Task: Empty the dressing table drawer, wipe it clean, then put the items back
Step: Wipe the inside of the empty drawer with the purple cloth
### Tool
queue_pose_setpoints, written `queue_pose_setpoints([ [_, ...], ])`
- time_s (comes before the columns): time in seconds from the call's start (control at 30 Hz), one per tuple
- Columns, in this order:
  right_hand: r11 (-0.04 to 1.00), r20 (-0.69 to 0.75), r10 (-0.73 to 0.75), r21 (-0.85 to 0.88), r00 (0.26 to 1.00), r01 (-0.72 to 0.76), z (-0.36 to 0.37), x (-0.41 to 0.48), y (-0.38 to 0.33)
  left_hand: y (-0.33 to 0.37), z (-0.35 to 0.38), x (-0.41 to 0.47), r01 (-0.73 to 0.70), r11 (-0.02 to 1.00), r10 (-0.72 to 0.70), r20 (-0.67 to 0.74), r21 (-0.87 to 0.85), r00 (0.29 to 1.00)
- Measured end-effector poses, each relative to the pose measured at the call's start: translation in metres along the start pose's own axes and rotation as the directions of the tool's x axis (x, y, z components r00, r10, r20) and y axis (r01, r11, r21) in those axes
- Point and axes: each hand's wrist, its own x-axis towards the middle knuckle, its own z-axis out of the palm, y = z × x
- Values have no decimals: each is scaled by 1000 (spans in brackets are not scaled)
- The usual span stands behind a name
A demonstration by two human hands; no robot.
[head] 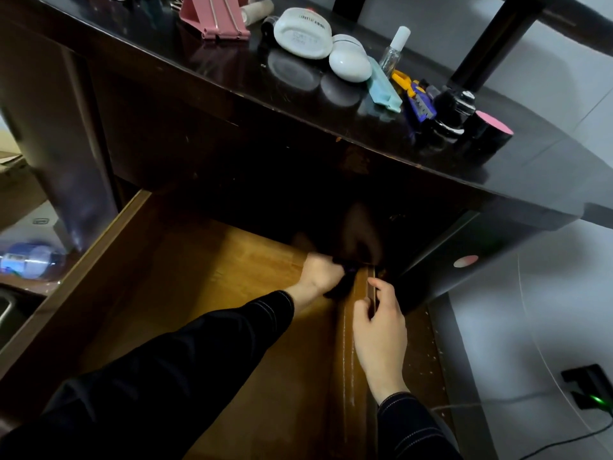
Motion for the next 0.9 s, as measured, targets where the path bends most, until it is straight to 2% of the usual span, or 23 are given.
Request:
queue_pose_setpoints([
  [0.1,1000,-11,-3,-13,1000,3,1,1,2,-1,-2,1,-2,986,-3,-29,-166,1000],
  [0.23,1000,3,11,-18,1000,-11,1,1,2,-21,-2,-13,-97,994,97,-4,-53,995],
  [0.3,1000,3,5,-17,1000,-5,1,1,2,-21,-2,-11,-83,995,83,-1,-58,997],
  [0.43,1000,-4,3,-12,1000,-3,1,0,1,-1,-3,-3,5,982,-12,-36,-187,999],
  [0.57,1000,-8,6,-26,1000,-7,1,1,1,1,-4,-6,6,957,-5,3,-290,1000],
  [0.67,1000,2,5,-19,1000,-4,1,0,1,-19,-5,-11,-23,976,31,32,-215,999],
  [0.77,1000,5,-5,-16,1000,5,0,0,0,-21,-6,-11,-1,988,8,42,-152,999],
  [0.9,1000,-2,-2,-10,1000,2,-1,-1,0,0,-6,-7,45,973,-45,3,-227,999],
])
